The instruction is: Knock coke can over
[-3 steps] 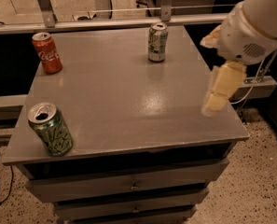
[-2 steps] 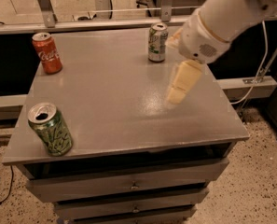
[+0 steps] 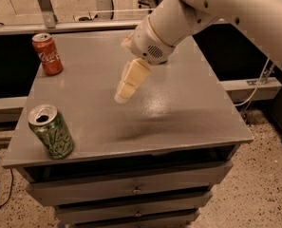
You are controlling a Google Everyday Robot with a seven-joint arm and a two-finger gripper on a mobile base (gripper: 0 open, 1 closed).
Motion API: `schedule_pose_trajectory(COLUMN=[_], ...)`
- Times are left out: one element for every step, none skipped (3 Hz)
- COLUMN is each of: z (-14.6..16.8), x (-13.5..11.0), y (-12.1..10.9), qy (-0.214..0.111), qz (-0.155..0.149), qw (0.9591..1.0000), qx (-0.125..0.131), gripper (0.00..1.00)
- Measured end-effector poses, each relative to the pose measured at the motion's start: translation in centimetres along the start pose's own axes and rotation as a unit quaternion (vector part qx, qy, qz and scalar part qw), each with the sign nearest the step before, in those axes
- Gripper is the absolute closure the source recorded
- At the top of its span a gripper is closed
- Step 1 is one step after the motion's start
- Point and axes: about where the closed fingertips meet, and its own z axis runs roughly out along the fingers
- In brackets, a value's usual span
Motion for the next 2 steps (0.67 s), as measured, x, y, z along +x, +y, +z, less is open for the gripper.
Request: schedule_pose_trajectory(z=[0.0, 1.9], x=[0.0, -1.5], y=[0.0, -1.2], qy=[0.0, -0.036], qz=[0.0, -0.005], qw=[1.0, 0.9993], qx=[0.0, -0.008], gripper=[0.0, 0.0])
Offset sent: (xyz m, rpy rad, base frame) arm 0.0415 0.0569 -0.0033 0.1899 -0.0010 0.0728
